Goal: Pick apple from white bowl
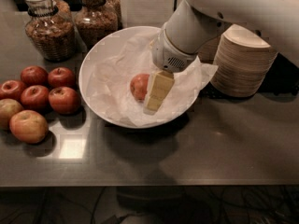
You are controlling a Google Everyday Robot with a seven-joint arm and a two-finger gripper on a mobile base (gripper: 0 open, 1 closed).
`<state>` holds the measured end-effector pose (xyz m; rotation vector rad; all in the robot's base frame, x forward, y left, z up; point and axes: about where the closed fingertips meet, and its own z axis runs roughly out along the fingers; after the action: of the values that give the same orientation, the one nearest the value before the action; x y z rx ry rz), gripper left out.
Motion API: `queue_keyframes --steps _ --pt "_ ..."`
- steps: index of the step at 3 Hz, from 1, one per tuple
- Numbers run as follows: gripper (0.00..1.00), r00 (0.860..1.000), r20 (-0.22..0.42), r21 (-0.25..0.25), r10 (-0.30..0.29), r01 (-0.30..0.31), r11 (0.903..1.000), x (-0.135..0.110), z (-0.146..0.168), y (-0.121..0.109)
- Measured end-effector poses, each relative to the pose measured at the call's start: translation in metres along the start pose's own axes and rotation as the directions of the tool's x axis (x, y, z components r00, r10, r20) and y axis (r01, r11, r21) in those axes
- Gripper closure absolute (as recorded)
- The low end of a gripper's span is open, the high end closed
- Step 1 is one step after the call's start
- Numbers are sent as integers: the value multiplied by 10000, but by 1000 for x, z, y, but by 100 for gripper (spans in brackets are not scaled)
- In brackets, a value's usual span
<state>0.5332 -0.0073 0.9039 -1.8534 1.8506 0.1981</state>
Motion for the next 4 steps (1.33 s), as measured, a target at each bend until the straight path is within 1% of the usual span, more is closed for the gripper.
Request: queue_keyframes --steps 1,2,3,4 --pt "0 9988 193 162 -457 453 9988 1 12 -2" --pt "0 9952 342 317 -916 905 9954 2 19 -2" --pt "0 9906 456 374 -1289 1273 9912 2 24 -2" --pt "0 9871 570 285 -1494 1480 9886 2 32 -4"
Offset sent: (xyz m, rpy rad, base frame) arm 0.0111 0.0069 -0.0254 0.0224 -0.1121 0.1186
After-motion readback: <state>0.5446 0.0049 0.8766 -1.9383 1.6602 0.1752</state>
